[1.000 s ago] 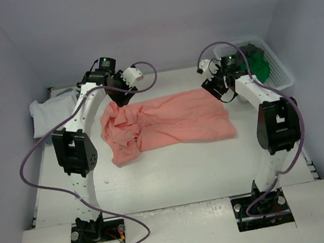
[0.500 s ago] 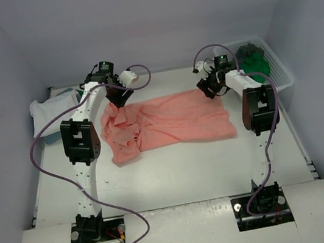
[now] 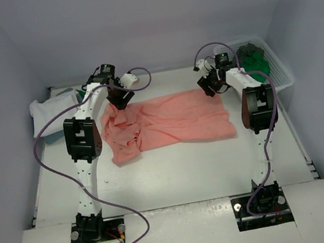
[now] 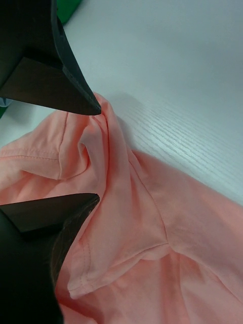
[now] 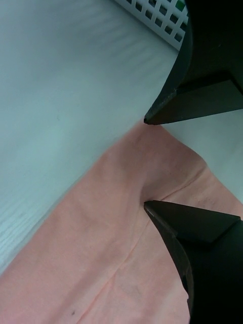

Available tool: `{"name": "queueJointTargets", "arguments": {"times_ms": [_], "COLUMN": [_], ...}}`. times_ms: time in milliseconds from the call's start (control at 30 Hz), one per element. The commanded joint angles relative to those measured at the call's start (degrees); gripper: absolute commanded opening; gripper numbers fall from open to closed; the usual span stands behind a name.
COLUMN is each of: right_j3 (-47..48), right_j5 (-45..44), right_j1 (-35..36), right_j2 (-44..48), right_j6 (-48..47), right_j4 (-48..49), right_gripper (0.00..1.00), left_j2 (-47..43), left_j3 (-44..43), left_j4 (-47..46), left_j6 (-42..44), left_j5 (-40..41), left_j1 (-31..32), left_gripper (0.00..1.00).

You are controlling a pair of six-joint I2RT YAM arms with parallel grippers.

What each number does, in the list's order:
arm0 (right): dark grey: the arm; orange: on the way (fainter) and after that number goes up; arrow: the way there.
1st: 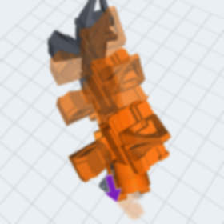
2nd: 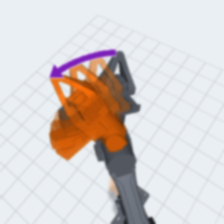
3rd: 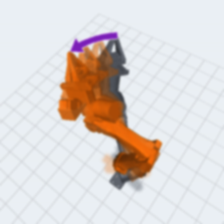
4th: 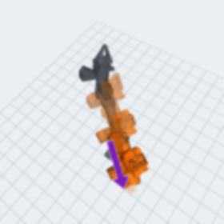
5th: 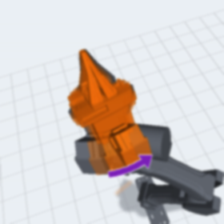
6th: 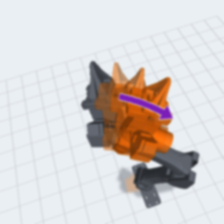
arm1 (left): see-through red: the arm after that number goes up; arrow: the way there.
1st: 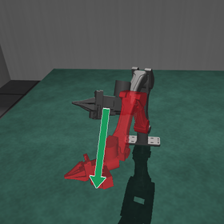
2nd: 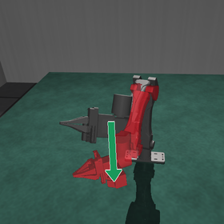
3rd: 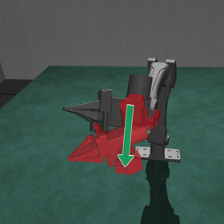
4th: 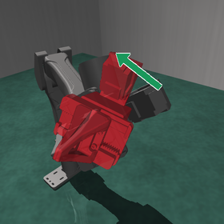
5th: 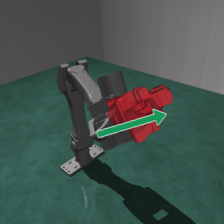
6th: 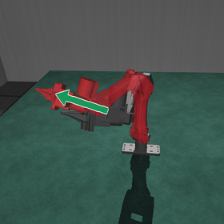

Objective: Fold and stack the t-shirts

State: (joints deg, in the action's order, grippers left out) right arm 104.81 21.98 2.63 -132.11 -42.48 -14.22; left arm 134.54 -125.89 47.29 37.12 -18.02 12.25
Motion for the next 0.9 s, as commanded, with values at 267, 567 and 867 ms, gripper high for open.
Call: {"name": "queueJointTargets", "arguments": {"times_ms": [267,567,867], "right_j3": [1.53,1.0,2.5], "right_j5": [3.16,3.69,2.9], "right_j1": [-0.35,-0.35,-0.44], "right_j2": [-0.78,-1.13,-1.92], "right_j6": [-0.59,-1.03,-0.5], "right_j4": [-1.87,-2.48,-2.39], "right_gripper": [0.12,0.06,0.56], "left_j2": [-2.09,-3.84,-7.01], "left_j3": [0.37,0.38,1.43], "left_j4": [1.4,5.53,8.34], "left_j6": [2.95,5.24,8.58], "left_j5": [-0.61,-1.49,-3.86], "left_j1": [-1.09,-1.18,-1.18], "left_gripper": [0.58,0.58,0.58]}}
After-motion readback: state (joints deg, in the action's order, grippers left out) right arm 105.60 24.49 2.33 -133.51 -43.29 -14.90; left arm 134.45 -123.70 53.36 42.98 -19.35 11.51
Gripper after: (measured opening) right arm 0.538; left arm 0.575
